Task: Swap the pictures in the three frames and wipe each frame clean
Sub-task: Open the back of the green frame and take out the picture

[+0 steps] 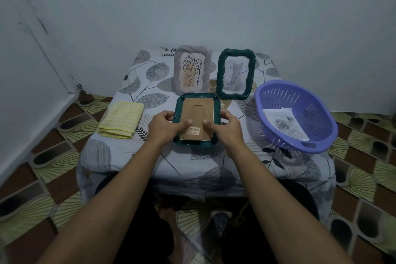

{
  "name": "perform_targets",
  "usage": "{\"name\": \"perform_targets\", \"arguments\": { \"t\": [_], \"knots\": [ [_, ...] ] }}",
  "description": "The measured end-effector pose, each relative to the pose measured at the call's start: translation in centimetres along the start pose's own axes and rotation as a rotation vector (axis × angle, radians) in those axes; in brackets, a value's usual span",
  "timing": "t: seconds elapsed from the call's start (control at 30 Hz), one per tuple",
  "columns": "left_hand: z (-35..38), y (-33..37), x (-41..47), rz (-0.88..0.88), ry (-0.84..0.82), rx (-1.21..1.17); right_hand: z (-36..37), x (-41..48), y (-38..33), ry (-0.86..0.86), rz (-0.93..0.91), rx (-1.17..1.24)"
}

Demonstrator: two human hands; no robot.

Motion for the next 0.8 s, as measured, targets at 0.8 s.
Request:
{"name": "perform_targets", "arguments": {
  "t": [0.8],
  "knots": [
    [3.6,-0.2,-0.8,0.096,0.039,0.342,-2.2,1.0,3.2,-0.042,0.015,-0.865]
  ]
}}
Point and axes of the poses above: each hand's wrist, its own x-axis towards the middle knuckle, its own z-axis out of the palm, y = z × x, the point moved 7 cm from there along x, towards the middle knuckle, and after that the axes turned 8 degrees about x, right-handed, at the moved point
